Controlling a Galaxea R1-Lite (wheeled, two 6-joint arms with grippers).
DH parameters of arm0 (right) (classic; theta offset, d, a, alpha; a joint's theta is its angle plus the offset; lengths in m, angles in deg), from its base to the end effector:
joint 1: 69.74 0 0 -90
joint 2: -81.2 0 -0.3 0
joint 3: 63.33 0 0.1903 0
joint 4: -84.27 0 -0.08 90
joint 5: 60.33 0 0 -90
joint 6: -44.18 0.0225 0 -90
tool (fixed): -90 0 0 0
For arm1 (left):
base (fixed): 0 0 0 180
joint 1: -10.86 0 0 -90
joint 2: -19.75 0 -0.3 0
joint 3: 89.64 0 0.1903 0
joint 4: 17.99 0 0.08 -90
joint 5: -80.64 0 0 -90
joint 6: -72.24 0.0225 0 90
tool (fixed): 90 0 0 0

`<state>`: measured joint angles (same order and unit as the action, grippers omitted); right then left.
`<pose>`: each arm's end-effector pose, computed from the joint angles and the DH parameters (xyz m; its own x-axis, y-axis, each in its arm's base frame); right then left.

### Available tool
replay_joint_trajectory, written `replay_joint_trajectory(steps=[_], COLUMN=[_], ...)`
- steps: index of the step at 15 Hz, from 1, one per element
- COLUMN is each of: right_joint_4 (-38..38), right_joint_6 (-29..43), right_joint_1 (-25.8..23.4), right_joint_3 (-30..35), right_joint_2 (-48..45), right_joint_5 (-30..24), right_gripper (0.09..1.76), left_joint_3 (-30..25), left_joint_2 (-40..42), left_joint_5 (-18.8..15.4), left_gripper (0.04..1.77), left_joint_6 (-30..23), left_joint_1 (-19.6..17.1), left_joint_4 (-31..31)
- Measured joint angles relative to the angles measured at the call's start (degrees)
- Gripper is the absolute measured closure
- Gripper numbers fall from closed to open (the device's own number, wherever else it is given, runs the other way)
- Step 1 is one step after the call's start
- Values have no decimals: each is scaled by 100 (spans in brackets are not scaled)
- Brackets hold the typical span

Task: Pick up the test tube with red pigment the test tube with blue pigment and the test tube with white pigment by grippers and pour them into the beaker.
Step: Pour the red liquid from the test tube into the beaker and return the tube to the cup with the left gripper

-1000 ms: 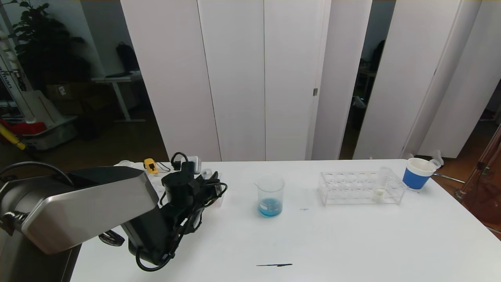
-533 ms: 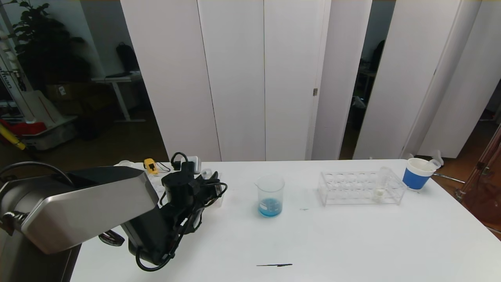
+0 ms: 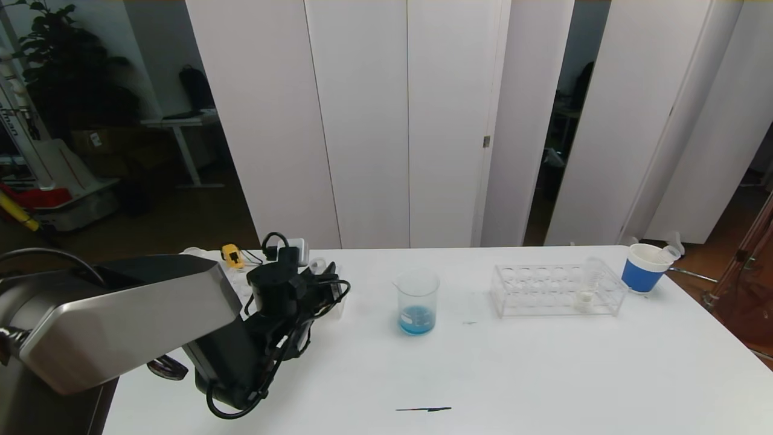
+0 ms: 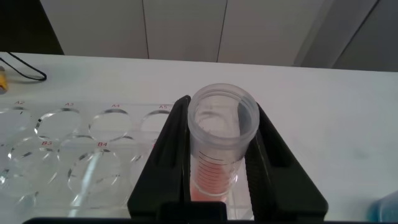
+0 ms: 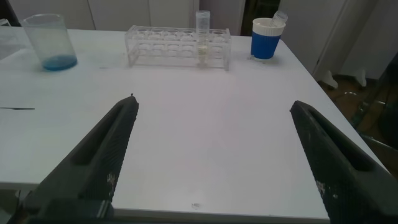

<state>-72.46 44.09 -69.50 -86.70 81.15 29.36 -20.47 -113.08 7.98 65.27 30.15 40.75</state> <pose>-0.0229 0.0000 0.0756 1.0000 0.0096 0.0026 -0.0096 1.0000 -0.0016 0.3698 -0.1223 0.0408 0.9961 -0.0329 -0.0819 0.0250 0.9951 -0.0955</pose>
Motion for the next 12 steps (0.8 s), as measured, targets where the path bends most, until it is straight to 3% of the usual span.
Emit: replay_joint_trajectory(steps=[12], right_joint_4=[0], right_joint_6=[2], right_joint_1=[0], right_joint_3=[0], right_joint_2=[0], right_joint_5=[-2], right_gripper=[10], left_joint_3=[-187], left_joint_2=[728], left_joint_5=[-6], left_gripper=[123], left_joint_6=[581], left_joint_1=[55], left_joint_4=[-30])
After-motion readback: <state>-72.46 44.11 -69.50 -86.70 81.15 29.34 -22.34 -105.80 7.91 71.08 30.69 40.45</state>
